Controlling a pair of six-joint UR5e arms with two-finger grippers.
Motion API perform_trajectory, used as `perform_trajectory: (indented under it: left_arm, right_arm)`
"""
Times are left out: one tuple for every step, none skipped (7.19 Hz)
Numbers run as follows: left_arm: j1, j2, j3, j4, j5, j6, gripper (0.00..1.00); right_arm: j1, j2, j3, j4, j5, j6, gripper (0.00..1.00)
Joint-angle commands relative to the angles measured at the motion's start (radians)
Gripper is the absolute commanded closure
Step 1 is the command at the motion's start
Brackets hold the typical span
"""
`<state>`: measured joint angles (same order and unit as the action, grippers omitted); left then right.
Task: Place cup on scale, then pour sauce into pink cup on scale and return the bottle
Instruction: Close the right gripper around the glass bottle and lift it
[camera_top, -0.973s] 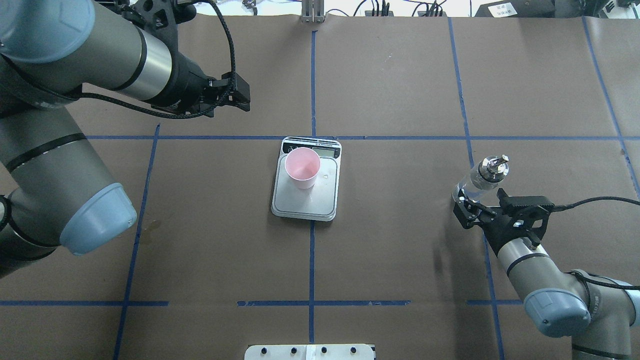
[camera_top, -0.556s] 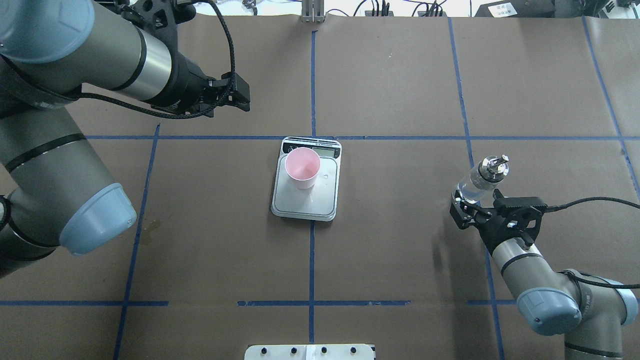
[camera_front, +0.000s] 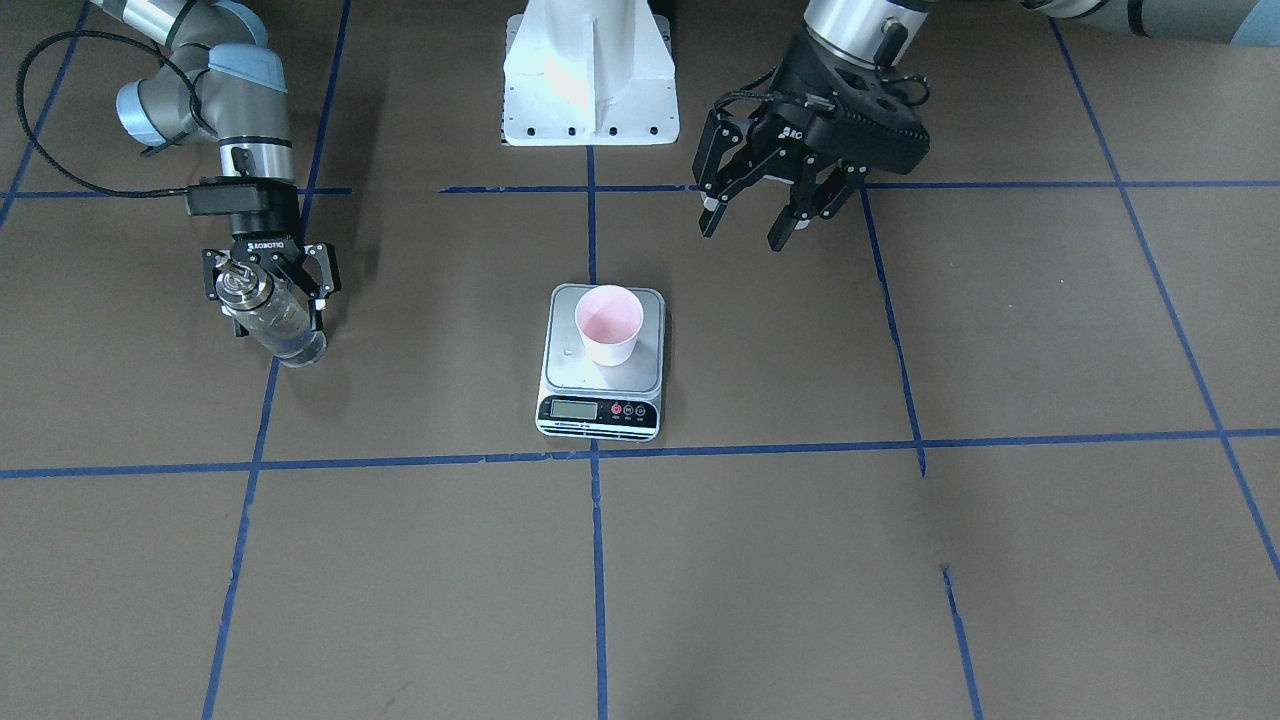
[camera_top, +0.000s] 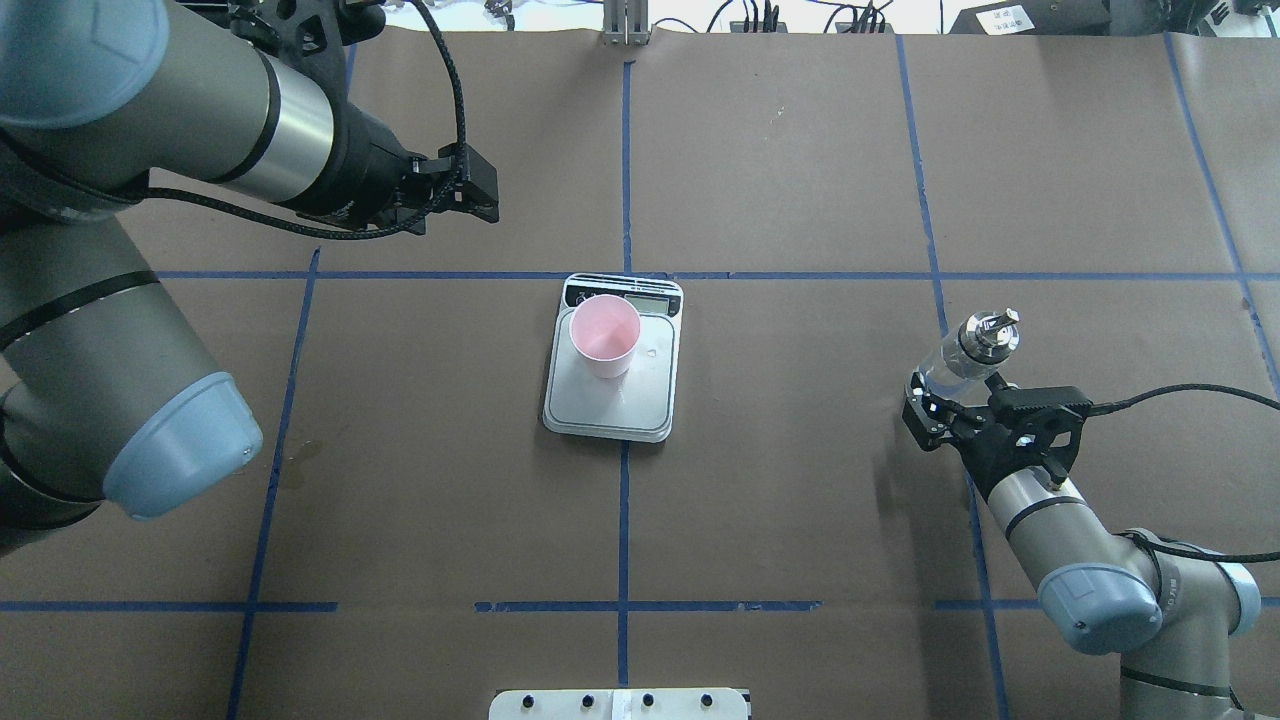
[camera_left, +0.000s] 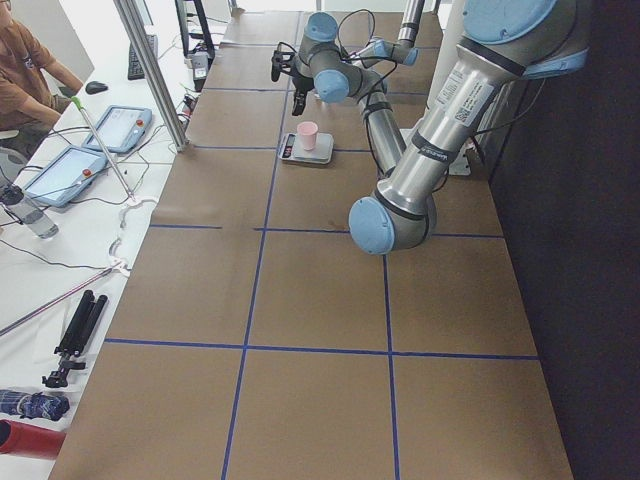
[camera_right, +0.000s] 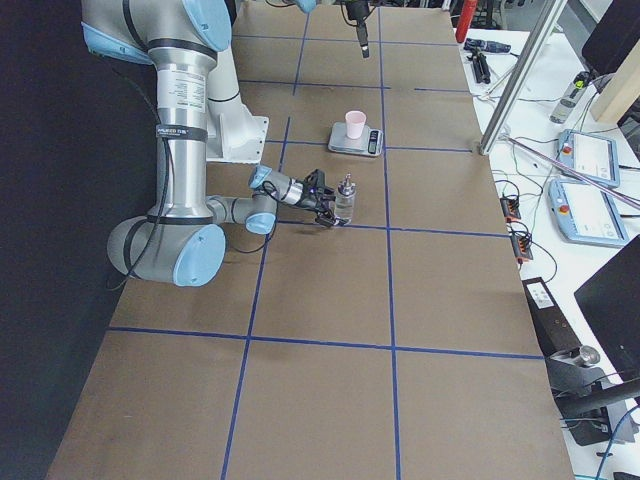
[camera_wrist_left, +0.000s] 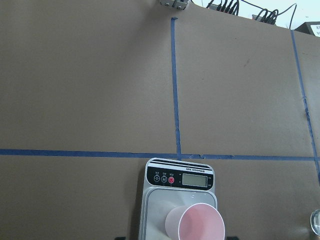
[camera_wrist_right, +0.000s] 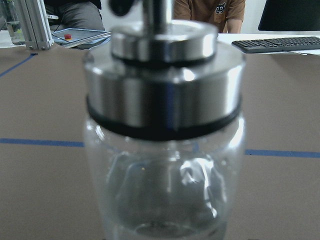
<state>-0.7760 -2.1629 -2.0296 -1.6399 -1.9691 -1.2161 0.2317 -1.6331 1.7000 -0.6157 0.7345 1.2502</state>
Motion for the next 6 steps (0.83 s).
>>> perform_trajectory:
  left_arm:
    - [0.001,0.002,-0.001,0.0,0.001,0.0,0.27]
    - [0.001,0.002,-0.001,0.0,0.001,0.0,0.27]
    - [0.001,0.002,-0.001,0.0,0.001,0.0,0.27]
    - [0.0,0.002,-0.003,0.0,0.001,0.0,0.27]
    - [0.0,0.002,-0.003,0.0,0.003,0.0,0.27]
    - [0.001,0.006,-0.003,0.0,0.001,-0.002,0.27]
  right_arm:
    - [0.001,0.01,-0.013,0.039,-0.001,-0.025,0.15]
    - [0.001,0.015,-0.013,0.039,-0.009,-0.026,0.25]
    - [0.001,0.021,-0.014,0.037,-0.021,-0.031,0.34]
    - [0.005,0.021,-0.014,0.039,-0.024,-0.06,0.4]
    - [0.015,0.021,-0.013,0.037,-0.026,-0.067,0.63]
    - [0.046,0.063,-0.011,0.036,-0.033,-0.162,0.91]
